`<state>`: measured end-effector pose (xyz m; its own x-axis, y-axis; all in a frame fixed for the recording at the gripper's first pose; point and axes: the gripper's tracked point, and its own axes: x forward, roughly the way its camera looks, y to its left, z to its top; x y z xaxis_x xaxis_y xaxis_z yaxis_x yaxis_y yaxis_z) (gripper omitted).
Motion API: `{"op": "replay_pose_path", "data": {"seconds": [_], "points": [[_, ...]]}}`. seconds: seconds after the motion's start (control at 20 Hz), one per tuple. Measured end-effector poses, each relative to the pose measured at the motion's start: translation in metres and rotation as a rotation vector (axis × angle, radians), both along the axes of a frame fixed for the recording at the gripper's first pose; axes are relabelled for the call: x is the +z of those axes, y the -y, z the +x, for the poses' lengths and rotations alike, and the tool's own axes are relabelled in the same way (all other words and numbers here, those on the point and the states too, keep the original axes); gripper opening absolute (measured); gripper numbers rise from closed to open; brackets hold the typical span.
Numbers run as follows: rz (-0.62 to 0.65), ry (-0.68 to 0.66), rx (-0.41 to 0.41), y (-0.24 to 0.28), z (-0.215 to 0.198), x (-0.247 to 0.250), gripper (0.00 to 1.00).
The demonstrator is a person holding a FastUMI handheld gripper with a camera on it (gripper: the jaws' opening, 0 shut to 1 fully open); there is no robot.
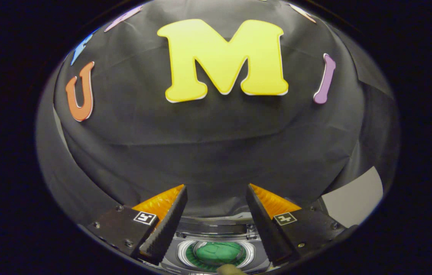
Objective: Put the clothes into the washing machine and then close the washing machine lid.
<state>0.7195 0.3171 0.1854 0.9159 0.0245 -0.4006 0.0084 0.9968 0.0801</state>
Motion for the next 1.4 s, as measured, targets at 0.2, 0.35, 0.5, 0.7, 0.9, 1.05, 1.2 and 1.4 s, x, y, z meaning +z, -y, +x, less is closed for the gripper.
{"op": "replay_pose_path", "data": {"seconds": [0.2, 0.35, 0.5, 0.7, 0.9, 1.05, 1.2, 1.4], "points": [[-0.009, -0.085, -0.004, 0.004, 0.011, -0.037, 0.97], [-0.015, -0.097, -0.001, 0.001, 0.011, -0.050, 0.97], [-0.020, -0.098, -0.028, 0.002, 0.008, -0.052, 0.97], [-0.025, -0.056, -0.033, 0.000, -0.003, -0.053, 0.97], [-0.030, -0.033, -0.021, 0.001, -0.017, -0.056, 0.97], [-0.033, -0.026, -0.019, -0.001, -0.028, -0.059, 0.97], [-0.040, -0.018, -0.012, -0.001, -0.039, -0.061, 0.97], [-0.036, -0.016, -0.004, -0.001, -0.053, -0.066, 0.97]]}}
